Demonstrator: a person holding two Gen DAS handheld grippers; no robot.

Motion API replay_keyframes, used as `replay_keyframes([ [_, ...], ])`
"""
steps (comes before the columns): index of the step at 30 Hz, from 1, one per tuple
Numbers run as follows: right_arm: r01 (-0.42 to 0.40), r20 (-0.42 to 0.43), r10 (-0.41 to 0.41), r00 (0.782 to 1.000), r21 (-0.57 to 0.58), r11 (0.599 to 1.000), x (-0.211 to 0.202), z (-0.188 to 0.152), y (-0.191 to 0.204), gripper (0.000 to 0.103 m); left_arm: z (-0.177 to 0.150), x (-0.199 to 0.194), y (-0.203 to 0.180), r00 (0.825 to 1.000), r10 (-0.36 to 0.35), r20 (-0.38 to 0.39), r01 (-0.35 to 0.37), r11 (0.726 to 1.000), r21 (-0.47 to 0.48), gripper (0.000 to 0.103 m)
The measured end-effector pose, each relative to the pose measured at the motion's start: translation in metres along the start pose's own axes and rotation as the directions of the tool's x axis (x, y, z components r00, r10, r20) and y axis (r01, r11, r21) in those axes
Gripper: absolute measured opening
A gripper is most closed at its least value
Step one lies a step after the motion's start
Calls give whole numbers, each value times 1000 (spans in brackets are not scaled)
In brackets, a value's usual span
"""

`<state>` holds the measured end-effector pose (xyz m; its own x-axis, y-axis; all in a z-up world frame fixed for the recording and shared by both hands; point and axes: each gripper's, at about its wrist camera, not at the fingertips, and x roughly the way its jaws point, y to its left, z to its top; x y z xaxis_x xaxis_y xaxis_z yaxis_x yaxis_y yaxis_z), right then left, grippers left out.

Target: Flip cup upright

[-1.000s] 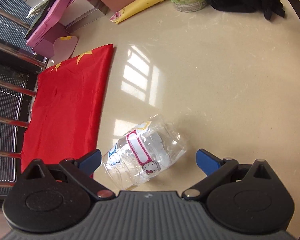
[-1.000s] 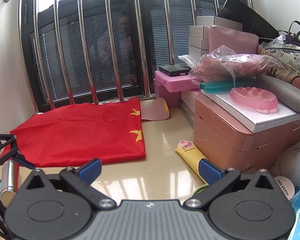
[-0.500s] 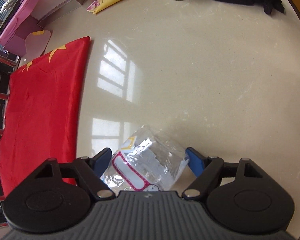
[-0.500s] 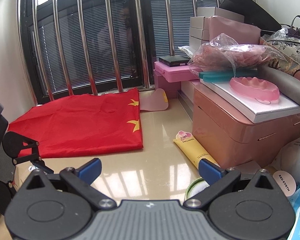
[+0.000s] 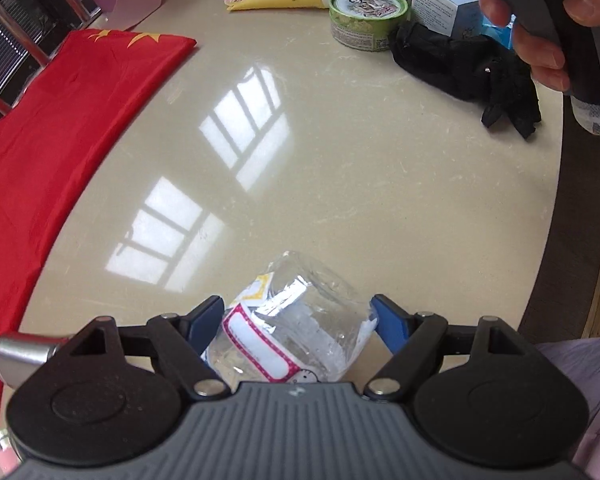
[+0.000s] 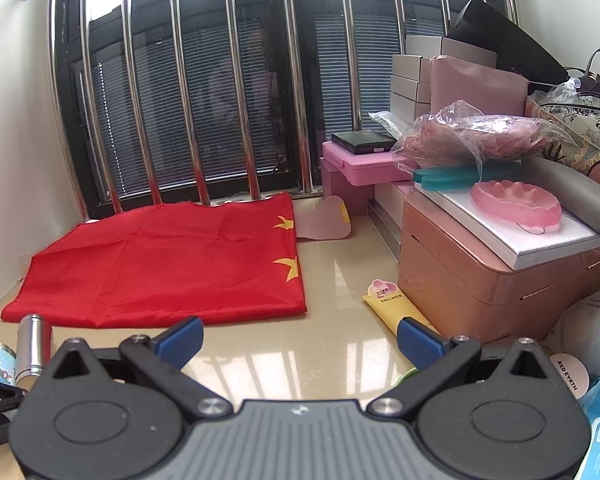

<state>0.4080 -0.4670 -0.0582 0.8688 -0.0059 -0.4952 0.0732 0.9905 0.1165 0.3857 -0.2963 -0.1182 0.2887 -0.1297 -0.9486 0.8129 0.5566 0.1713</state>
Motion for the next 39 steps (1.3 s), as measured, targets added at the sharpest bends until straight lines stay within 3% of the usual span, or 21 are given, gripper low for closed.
replay_keyframes([
  [5,-27,-14,27,1000,-19,999,-13,-9,16,103,-10,4,-4,990,144,5,-144,988,-65,81],
  [11,-45,-24,44,999,-42,998,-27,-18,28,103,-15,9,4,988,154,17,-151,980,-130,89],
  [13,-46,-23,45,999,-51,998,-32,-19,30,103,-18,-2,4,985,158,68,-147,978,-150,103],
  [20,-36,13,37,999,-65,997,-56,-17,35,103,-45,-58,4,952,205,225,-145,955,-258,103],
  [25,-35,37,38,999,-85,996,-84,-23,52,103,-92,-107,0,906,292,305,-152,899,-411,103],
  [33,-85,-16,83,996,-188,979,-145,-58,104,103,-195,-179,-19,840,414,349,-96,748,-656,103],
  [35,-114,-47,106,993,-225,968,-159,-71,117,103,-212,-185,-29,838,439,325,-108,716,-689,103],
  [37,-168,-95,146,985,-298,940,-165,-78,129,103,-223,-185,-34,851,430,301,-106,702,-705,103],
  [38,-201,-124,167,978,-354,914,-163,-79,134,103,-226,-185,-35,855,427,294,-106,699,-707,103],
  [39,-243,-163,189,968,-443,863,-160,-79,143,103,-230,-184,-36,856,428,290,-108,696,-710,103],
])
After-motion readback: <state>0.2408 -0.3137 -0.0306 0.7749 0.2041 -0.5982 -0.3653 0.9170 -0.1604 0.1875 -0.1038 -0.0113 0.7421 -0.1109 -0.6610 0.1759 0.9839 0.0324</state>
